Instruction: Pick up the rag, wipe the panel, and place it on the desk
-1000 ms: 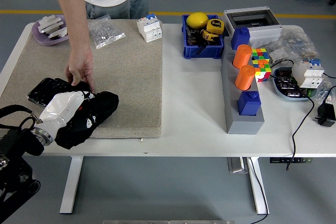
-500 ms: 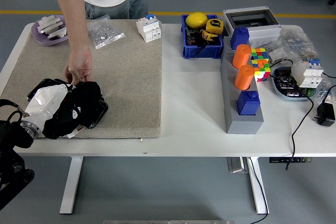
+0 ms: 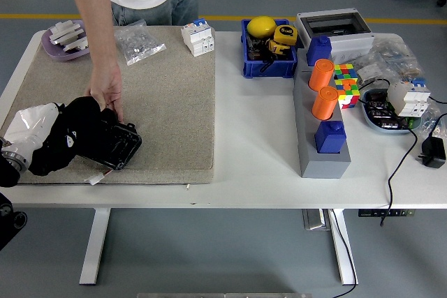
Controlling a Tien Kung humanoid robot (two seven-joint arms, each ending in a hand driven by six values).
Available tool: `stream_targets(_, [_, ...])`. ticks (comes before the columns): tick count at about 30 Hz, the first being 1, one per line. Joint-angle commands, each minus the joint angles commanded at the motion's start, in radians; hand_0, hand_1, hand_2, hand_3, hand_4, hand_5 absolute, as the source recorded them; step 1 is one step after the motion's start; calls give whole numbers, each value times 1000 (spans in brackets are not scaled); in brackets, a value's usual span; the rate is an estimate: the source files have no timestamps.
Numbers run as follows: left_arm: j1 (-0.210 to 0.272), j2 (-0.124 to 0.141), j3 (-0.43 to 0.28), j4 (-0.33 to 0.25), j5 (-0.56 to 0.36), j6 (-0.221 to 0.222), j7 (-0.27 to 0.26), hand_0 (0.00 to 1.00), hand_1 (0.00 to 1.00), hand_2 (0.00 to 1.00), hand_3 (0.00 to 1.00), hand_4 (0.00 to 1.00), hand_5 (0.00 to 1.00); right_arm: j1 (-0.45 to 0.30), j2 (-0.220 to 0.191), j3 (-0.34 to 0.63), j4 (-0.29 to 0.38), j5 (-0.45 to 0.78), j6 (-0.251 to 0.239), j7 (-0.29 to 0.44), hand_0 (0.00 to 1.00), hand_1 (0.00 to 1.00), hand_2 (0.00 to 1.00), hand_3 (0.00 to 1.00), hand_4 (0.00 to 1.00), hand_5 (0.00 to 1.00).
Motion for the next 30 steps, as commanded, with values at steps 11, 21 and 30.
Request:
stream_targets(11, [-41, 35, 10, 101, -16, -5, -4, 246, 213, 520, 541, 414, 2, 4, -4, -7, 0, 5, 1, 0, 819, 684, 705, 658, 974, 772])
stream_targets(21, [-77, 57, 31, 160, -17, -5, -8, 246, 214, 517, 537, 403, 2, 7, -6, -15, 1, 7, 3, 0, 818, 684, 705, 659, 974, 770])
stream_targets(30, [-86, 71, 44, 120, 7, -9, 0, 249, 214, 517, 535, 401, 2, 7, -7, -15, 1, 9, 3, 1, 818, 683, 704, 660, 974, 770])
